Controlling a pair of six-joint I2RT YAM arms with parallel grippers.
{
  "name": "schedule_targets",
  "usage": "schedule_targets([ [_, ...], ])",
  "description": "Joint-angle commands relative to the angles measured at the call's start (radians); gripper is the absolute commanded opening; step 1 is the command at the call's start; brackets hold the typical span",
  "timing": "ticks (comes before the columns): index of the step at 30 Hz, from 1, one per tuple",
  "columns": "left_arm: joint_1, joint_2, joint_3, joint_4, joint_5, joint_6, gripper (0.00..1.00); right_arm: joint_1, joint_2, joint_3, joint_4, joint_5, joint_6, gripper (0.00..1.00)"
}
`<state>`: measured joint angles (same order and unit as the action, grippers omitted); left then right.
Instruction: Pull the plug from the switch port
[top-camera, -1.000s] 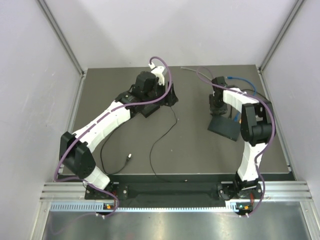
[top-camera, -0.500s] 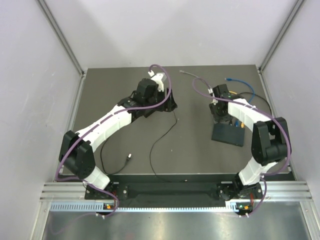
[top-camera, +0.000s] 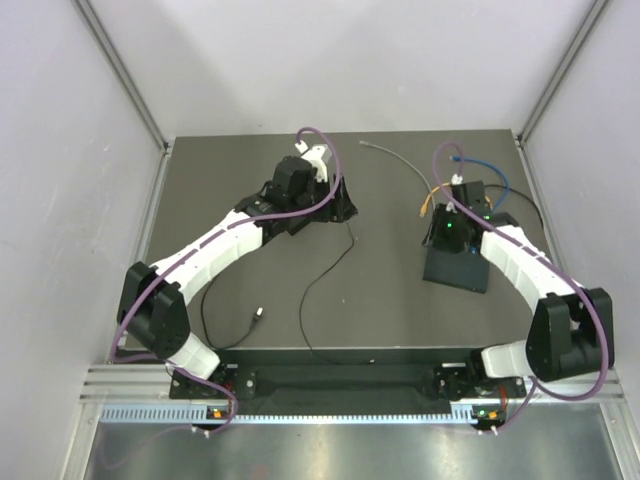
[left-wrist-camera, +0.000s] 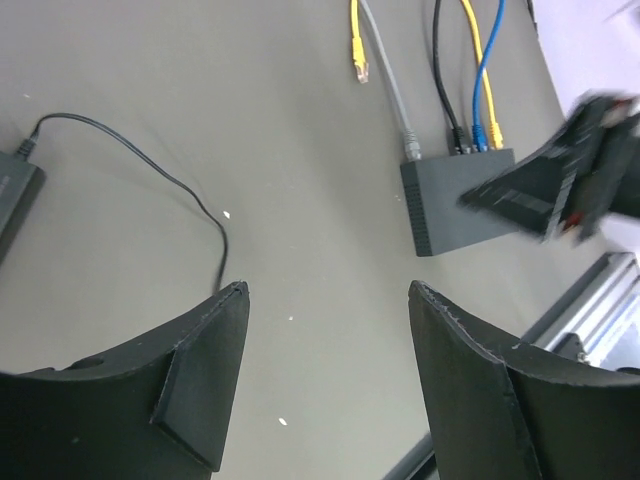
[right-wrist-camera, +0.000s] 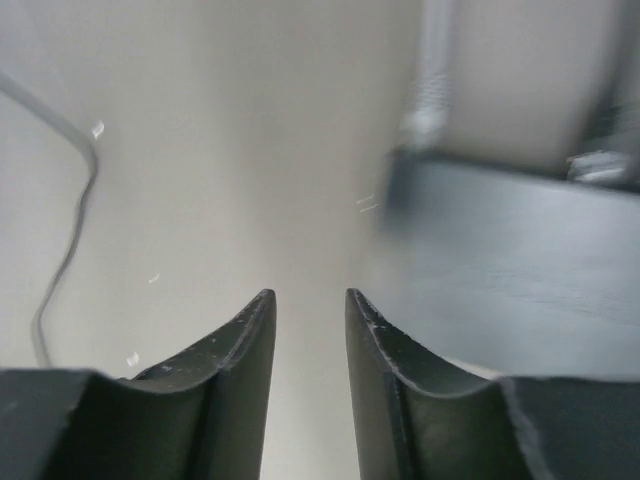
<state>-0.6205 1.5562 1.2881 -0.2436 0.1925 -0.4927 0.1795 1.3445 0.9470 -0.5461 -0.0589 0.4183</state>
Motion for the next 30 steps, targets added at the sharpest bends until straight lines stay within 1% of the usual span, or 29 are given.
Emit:
schedule_targets([
  [1,0.002,-0.027,0.014,0.05,0.028,-0.059,0.7,0.063,0.036,-0.007,0.083,-0.121,0.108,0.33],
  [2,0.002,-0.025,0.011,0.055,0.036,-0.072,0.7,0.108,0.065,0.001,0.08,-0.072,0.096,0.32],
  [5,0.002,-0.01,0.016,0.067,0.05,-0.115,0.7,0.17,0.116,0.012,0.075,0.02,0.083,0.32],
  [7,0.001,0.011,0.028,0.066,0.059,-0.136,0.7,0.182,0.139,0.012,0.067,0.054,0.079,0.32],
  [8,0.001,0.021,0.046,0.066,0.065,-0.141,0.7,0.187,0.156,0.01,0.064,0.111,0.068,0.32],
  [11,-0.002,0.057,0.088,0.055,0.068,-0.138,0.7,0.187,0.191,0.01,0.041,0.189,0.041,0.32],
  [14,-0.004,0.111,0.143,0.044,0.085,-0.135,0.7,0.172,0.203,0.004,-0.017,0.263,0.04,0.32],
  [16,-0.005,0.166,0.18,0.027,0.114,-0.129,0.7,0.155,0.18,-0.026,-0.028,0.29,0.048,0.32],
  [19,-0.007,0.24,0.26,-0.028,0.128,-0.109,0.7,0.089,0.127,-0.091,-0.055,0.283,0.056,0.33],
  [21,-0.008,0.274,0.321,-0.081,0.131,-0.096,0.7,0.037,0.079,-0.119,-0.107,0.306,0.069,0.33],
  [22,-0.008,0.307,0.342,-0.098,0.149,-0.098,0.7,0.023,0.018,-0.132,-0.117,0.317,0.074,0.33],
  [25,-0.021,0.363,0.416,-0.169,0.171,-0.096,0.69,-0.035,-0.082,-0.189,-0.164,0.346,0.108,0.33],
  [26,-0.024,0.373,0.442,-0.183,0.189,-0.099,0.69,-0.076,-0.132,-0.207,-0.182,0.341,0.112,0.33],
  [28,-0.03,0.393,0.454,-0.203,0.214,-0.109,0.69,-0.121,-0.181,-0.203,-0.218,0.271,0.094,0.34],
  [29,-0.033,0.395,0.455,-0.216,0.241,-0.109,0.69,-0.135,-0.188,-0.161,-0.232,0.216,0.085,0.35],
  [30,-0.041,0.395,0.452,-0.221,0.248,-0.093,0.69,-0.135,-0.188,-0.13,-0.25,0.202,0.088,0.35],
])
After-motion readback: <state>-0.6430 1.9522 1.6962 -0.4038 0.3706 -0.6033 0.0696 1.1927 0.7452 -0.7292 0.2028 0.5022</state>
